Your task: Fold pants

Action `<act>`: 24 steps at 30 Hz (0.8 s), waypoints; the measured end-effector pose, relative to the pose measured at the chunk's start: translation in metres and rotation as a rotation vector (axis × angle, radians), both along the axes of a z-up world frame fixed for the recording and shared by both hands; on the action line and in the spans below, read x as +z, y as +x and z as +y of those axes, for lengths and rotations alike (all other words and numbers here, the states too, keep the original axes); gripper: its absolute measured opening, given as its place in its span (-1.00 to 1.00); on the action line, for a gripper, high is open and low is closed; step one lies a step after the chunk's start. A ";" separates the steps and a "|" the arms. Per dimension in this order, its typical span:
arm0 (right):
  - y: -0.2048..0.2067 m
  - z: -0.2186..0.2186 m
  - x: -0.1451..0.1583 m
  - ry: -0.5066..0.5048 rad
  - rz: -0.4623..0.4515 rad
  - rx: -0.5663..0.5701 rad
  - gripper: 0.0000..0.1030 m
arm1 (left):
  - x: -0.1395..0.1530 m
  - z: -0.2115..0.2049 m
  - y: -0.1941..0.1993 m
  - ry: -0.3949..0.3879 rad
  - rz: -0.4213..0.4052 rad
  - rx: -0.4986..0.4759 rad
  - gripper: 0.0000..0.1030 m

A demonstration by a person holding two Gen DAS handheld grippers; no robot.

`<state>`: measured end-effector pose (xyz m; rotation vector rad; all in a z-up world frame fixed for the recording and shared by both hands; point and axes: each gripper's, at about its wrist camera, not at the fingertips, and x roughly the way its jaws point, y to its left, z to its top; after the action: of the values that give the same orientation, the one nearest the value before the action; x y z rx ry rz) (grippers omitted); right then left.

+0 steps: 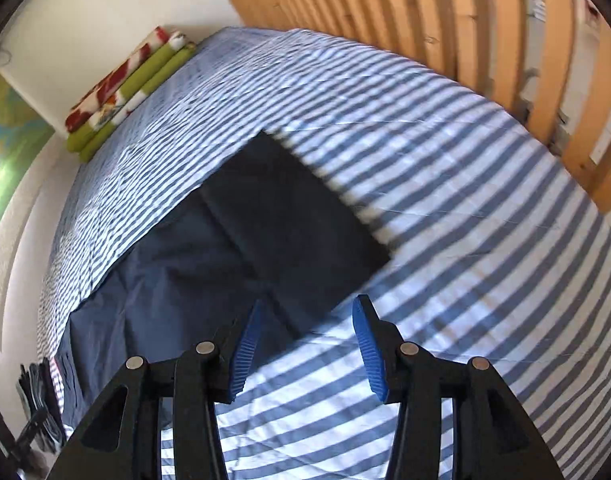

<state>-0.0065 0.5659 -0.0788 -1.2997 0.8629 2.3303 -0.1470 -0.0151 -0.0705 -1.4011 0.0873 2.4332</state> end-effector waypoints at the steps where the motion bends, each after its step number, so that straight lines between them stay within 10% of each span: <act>1: 0.003 0.008 -0.004 0.010 -0.013 -0.019 -0.16 | 0.000 0.009 0.002 0.000 -0.003 -0.015 -0.11; 15: -0.019 0.020 -0.044 -0.137 0.076 -0.092 0.05 | -0.006 0.031 0.001 -0.043 -0.037 -0.027 -0.11; 20: -0.037 0.003 -0.045 -0.053 0.029 -0.044 -0.90 | -0.014 0.021 -0.006 -0.038 -0.038 0.002 -0.11; 24: -0.038 -0.009 -0.029 -0.005 0.056 -0.052 -0.93 | -0.015 -0.002 -0.011 0.033 -0.030 0.056 -0.11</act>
<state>-0.0443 0.5568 -0.1077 -1.2050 0.9089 2.3353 -0.1577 -0.0175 -0.0857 -1.4434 0.0012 2.4467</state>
